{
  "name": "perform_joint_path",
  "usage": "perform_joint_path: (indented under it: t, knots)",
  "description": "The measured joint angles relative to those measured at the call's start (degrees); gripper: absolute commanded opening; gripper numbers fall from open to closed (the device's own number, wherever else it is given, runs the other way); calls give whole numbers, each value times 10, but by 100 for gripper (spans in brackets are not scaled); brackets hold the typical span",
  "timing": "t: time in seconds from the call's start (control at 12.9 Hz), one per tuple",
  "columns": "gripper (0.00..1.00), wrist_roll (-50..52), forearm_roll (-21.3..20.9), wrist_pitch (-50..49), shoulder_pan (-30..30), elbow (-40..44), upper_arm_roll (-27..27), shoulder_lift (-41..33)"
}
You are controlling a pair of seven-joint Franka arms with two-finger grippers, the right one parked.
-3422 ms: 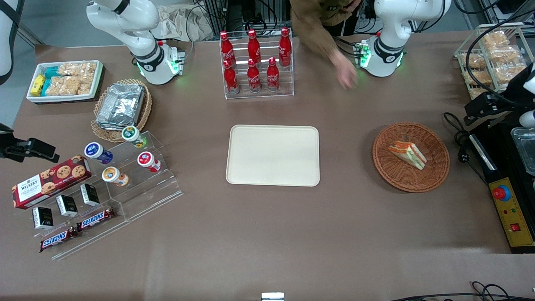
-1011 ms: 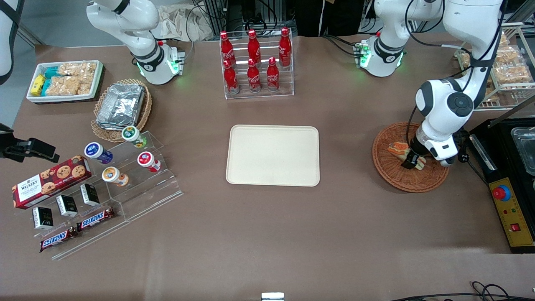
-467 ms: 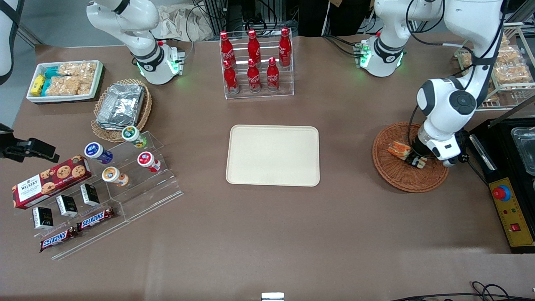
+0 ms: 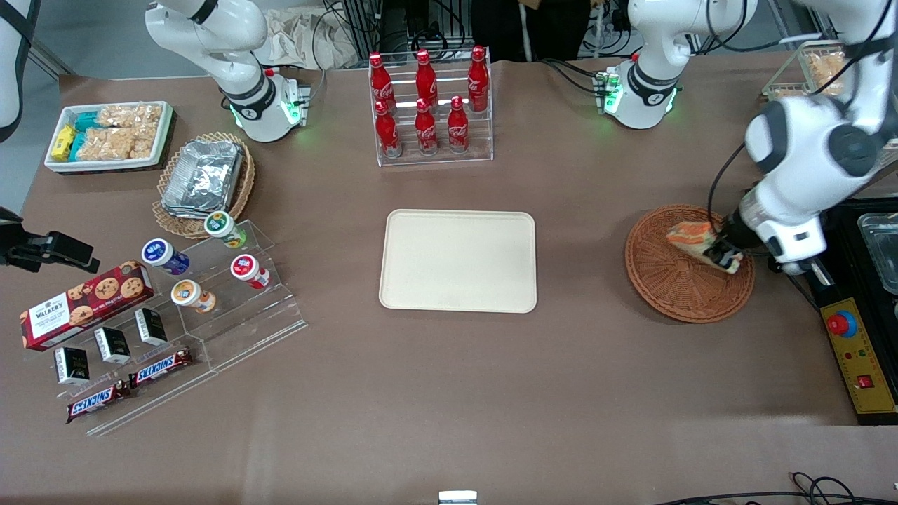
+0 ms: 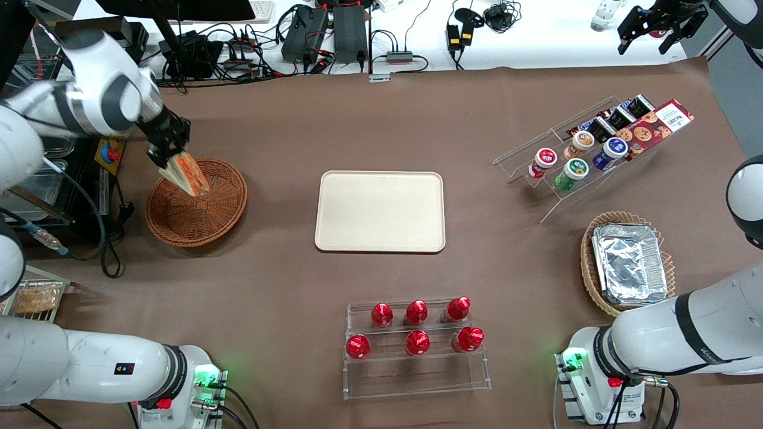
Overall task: Place sandwich from basket to tray
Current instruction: 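Lift the sandwich out of the basket with the left gripper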
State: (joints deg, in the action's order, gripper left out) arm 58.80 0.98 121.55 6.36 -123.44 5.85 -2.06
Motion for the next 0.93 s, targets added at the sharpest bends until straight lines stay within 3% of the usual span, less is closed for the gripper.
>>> perform_joint_path:
  t: [0.39,0.93]
  knots:
    - [0,-74,0,-204,2,188,-59,-5]
    - [0,-146,1,-251,10,247,-224,26]
